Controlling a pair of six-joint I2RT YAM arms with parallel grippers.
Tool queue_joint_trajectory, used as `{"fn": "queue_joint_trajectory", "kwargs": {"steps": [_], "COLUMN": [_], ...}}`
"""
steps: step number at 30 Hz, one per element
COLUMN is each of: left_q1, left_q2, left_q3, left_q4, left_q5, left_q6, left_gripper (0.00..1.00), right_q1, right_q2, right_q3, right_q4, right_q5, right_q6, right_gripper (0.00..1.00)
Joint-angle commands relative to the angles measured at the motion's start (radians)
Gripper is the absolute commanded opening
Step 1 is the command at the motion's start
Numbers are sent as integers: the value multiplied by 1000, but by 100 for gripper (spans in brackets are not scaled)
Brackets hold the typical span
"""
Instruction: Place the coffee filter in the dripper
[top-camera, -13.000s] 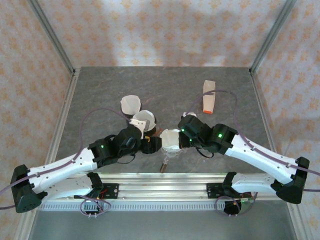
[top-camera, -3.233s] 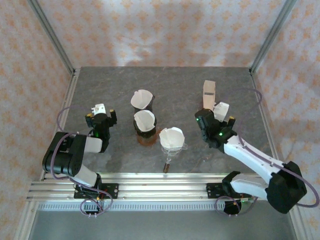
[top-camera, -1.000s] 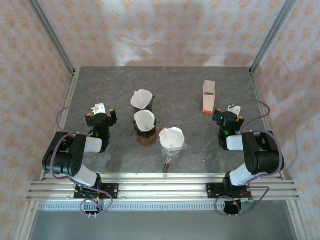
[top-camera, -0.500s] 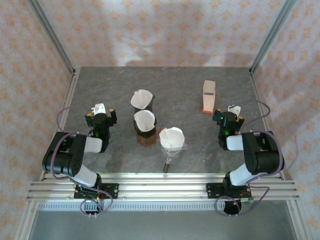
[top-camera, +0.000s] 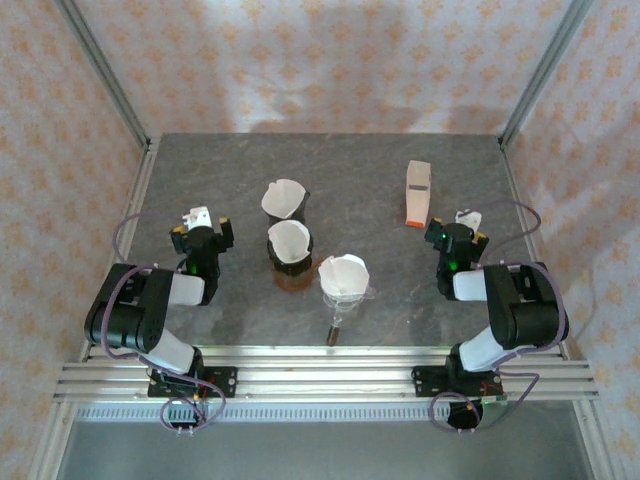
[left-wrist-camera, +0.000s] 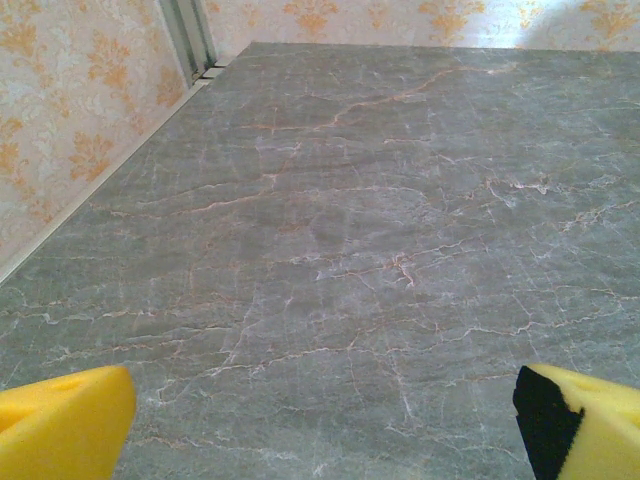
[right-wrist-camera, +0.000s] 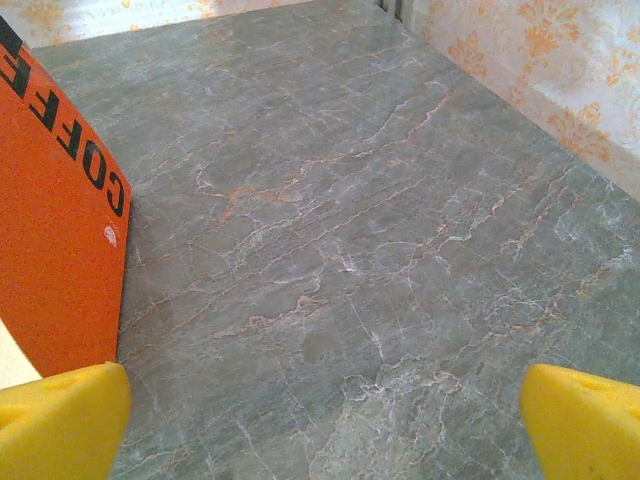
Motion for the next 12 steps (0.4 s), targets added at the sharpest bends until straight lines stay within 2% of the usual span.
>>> {"fn": "queue_joint_trajectory", "kwargs": {"steps": [1, 12], "left_q1": [3, 2], "left_q2": [-5, -6], "left_q3": [11, 12], "left_q4": [31, 31], "left_q5": [-3, -2], "left_q6": [3, 4], "left_gripper": [100, 100], "right_q1": [-3, -4], "right_q2": [-14, -15], "right_q3": [14, 13], "right_q4": [28, 28], "right_q5": [12, 12], "right_q6": [12, 11], "right_gripper": [100, 100]}}
